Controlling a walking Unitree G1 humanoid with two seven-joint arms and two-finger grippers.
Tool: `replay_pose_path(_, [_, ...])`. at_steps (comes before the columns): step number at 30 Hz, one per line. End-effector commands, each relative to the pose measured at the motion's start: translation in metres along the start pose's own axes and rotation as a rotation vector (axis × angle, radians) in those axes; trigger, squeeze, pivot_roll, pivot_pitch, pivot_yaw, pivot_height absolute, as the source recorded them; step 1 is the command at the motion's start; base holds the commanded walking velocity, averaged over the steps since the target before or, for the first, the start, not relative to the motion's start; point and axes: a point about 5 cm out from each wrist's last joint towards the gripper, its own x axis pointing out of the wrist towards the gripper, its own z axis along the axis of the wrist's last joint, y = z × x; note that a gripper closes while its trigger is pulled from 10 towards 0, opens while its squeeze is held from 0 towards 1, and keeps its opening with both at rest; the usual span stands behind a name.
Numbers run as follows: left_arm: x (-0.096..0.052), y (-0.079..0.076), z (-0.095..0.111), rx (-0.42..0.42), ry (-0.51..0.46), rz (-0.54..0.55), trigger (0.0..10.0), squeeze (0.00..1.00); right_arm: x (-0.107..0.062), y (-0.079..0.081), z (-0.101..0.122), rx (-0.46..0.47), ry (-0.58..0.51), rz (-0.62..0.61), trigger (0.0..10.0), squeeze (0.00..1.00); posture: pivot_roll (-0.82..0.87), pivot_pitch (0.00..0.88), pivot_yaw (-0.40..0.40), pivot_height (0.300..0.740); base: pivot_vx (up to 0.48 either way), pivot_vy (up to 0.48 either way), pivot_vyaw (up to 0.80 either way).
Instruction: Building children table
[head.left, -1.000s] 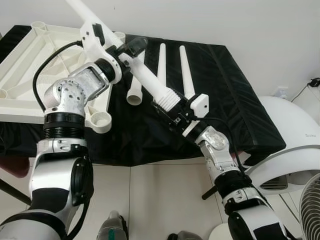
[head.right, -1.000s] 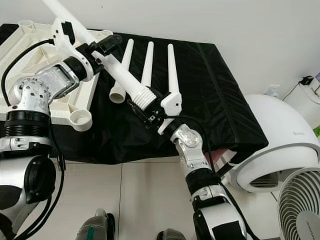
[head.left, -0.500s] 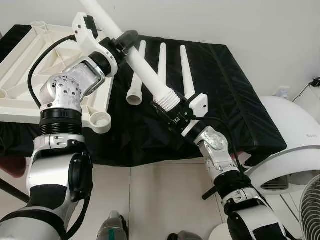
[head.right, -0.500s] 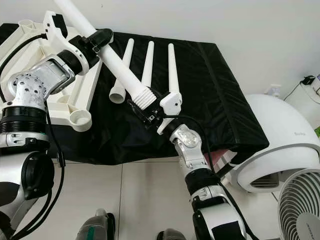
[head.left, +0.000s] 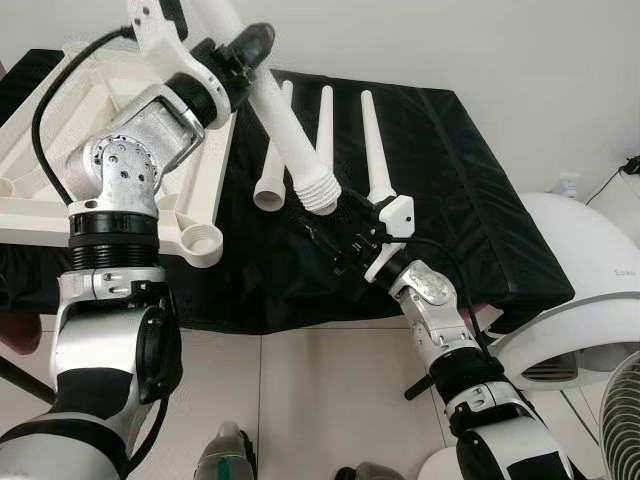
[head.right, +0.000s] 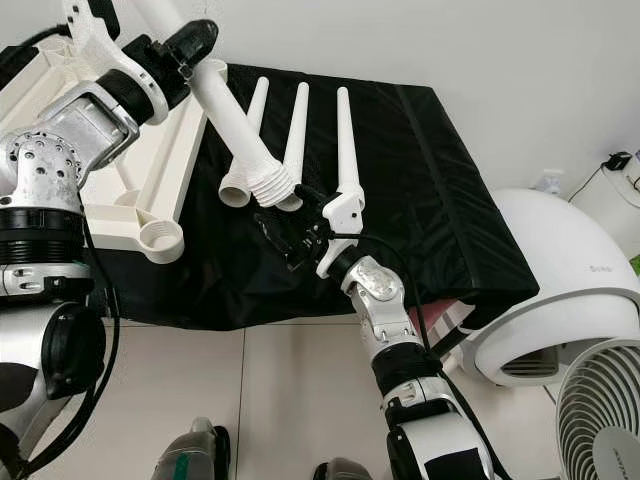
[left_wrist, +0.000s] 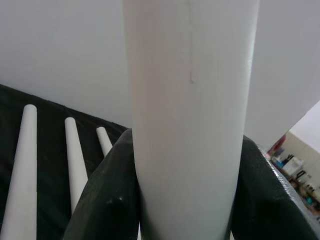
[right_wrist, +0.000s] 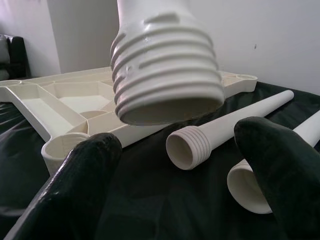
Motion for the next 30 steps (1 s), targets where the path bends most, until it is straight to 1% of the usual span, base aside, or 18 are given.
replay_pose_path(1, [0.000, -0.009, 0.002, 0.049, -0.013, -0.084, 10.0, 0.00, -0.002, -0.003, 0.002, 0.003, -0.002, -0.011, 10.0, 1.00, 0.09, 0.000, -0.082, 0.740, 0.000, 0.000, 0.00])
replay_pose_path(2, [0.000, -0.011, 0.002, 0.070, -0.015, -0.087, 10.0, 0.00, -0.001, -0.004, 0.002, 0.004, 0.001, -0.015, 10.0, 1.00, 0.09, 0.000, -0.082, 0.740, 0.000, 0.000, 0.00])
replay_pose_path(3, [-0.001, -0.013, 0.000, 0.102, -0.012, -0.095, 10.0, 0.00, 0.000, -0.004, 0.004, 0.000, -0.001, -0.009, 10.0, 0.40, 0.09, 0.000, -0.085, 0.740, 0.000, 0.000, 0.00])
replay_pose_path(4, [-0.002, -0.015, -0.002, 0.147, -0.011, -0.095, 10.0, 0.00, 0.001, -0.004, 0.006, 0.006, 0.000, 0.001, 10.0, 0.00, 0.09, 0.000, -0.088, 0.740, 0.000, 0.000, 0.00])
replay_pose_path(6, [-0.002, -0.015, -0.002, 0.147, -0.011, -0.095, 10.0, 0.00, 0.001, -0.004, 0.006, 0.006, 0.000, 0.001, 10.0, 0.00, 0.09, 0.000, -0.088, 0.740, 0.000, 0.000, 0.00])
replay_pose_path(7, [-0.004, -0.017, -0.006, 0.211, -0.004, -0.087, 10.0, 0.00, 0.001, -0.005, 0.009, 0.005, 0.004, 0.006, 10.0, 0.00, 0.09, 0.000, -0.091, 0.740, 0.000, 0.000, 0.00])
replay_pose_path(8, [-0.005, -0.019, -0.010, 0.250, 0.001, -0.083, 10.0, 0.00, 0.002, -0.006, 0.010, 0.005, 0.011, 0.011, 10.0, 0.00, 0.09, 0.000, -0.095, 0.740, 0.000, 0.000, 0.00])
replay_pose_path(9, [-0.005, -0.019, -0.010, 0.250, 0.001, -0.083, 10.0, 0.00, 0.002, -0.006, 0.010, 0.005, 0.011, 0.011, 10.0, 0.00, 0.09, 0.000, -0.095, 0.740, 0.000, 0.000, 0.00])
replay_pose_path(11, [-0.006, -0.020, -0.016, 0.304, 0.008, -0.080, 10.0, 0.00, 0.003, -0.007, 0.011, 0.006, 0.025, 0.017, 10.0, 0.00, 0.09, 0.000, -0.101, 0.740, 0.000, 0.000, 0.00])
replay_pose_path(12, [-0.006, -0.020, -0.016, 0.304, 0.008, -0.080, 10.0, 0.00, 0.003, -0.007, 0.011, 0.006, 0.025, 0.017, 10.0, 0.00, 0.09, 0.000, -0.101, 0.740, 0.000, 0.000, 0.00])
replay_pose_path(13, [-0.007, -0.022, -0.020, 0.350, 0.023, -0.082, 10.0, 0.00, 0.003, -0.007, 0.012, 0.007, 0.032, 0.027, 10.0, 0.00, 0.09, 0.000, -0.103, 0.740, 0.000, 0.000, 0.00])
replay_pose_path(14, [-0.007, -0.022, -0.020, 0.350, 0.023, -0.082, 10.0, 0.00, 0.003, -0.007, 0.012, 0.007, 0.032, 0.027, 10.0, 0.00, 0.09, 0.000, -0.103, 0.740, 0.000, 0.000, 0.00])
replay_pose_path(16, [-0.006, -0.027, -0.030, 0.408, 0.048, -0.095, 10.0, 0.00, 0.005, -0.006, 0.013, 0.018, 0.063, 0.053, 10.0, 0.00, 0.09, 0.000, -0.108, 0.740, 0.000, 0.000, 0.00])
replay_pose_path(20, [-0.006, -0.032, -0.038, 0.434, 0.063, -0.109, 10.0, 0.00, 0.009, -0.006, 0.017, 0.010, 0.070, 0.078, 10.0, 0.00, 0.09, 0.000, -0.112, 0.740, 0.000, 0.000, 0.00])
replay_pose_path(21, [-0.006, -0.039, -0.043, 0.461, 0.065, -0.127, 10.0, 0.00, 0.014, -0.006, 0.020, -0.010, 0.083, 0.097, 10.0, 0.00, 0.09, 0.000, -0.114, 0.740, 0.000, 0.000, 0.00])
replay_pose_path(26, [-0.007, -0.045, -0.048, 0.475, 0.067, -0.145, 10.0, 0.00, 0.020, -0.006, 0.024, -0.031, 0.093, 0.108, 10.0, 0.00, 0.09, 0.000, -0.117, 0.740, 0.000, 0.000, 0.00])
replay_pose_path(30, [-0.007, -0.054, -0.054, 0.508, 0.067, -0.169, 10.0, 0.00, 0.028, -0.007, 0.030, -0.060, 0.097, 0.123, 10.0, 0.00, 0.09, 0.000, -0.125, 0.740, 0.000, 0.000, 0.00])
